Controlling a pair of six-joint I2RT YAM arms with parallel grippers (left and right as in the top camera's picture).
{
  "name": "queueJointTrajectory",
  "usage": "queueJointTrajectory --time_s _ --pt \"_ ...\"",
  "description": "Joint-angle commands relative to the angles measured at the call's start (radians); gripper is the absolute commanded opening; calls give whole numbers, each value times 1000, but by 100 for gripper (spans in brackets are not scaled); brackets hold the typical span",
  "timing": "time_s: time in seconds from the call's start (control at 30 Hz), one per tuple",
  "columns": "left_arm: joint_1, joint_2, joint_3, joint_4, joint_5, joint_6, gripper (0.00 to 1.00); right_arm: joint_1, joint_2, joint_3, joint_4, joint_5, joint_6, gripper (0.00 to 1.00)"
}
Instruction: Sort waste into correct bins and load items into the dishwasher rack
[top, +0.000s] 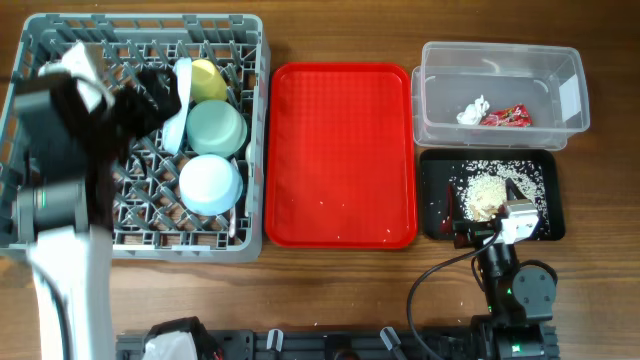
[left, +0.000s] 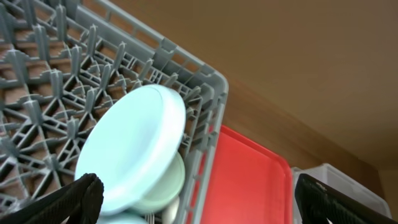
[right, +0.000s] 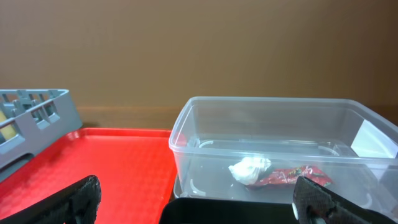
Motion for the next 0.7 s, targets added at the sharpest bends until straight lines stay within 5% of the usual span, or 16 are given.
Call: queueJointTrajectory --time_s 0.0,0.43,0.53,0.67 --pt "-3 -255 -164 -1 15 -9 100 3 -11 -1 3 13 -13 100" --pt "-36 -1044 -697 -160 3 -6 100 3 -11 -1 3 13 -13 100" --pt "-45 -1123 -809 9 0 -6 100 3 -11 -1 3 13 -13 100" --pt "-121 -1155 -970 433 -46 -6 100 3 -11 -1 3 13 -13 100"
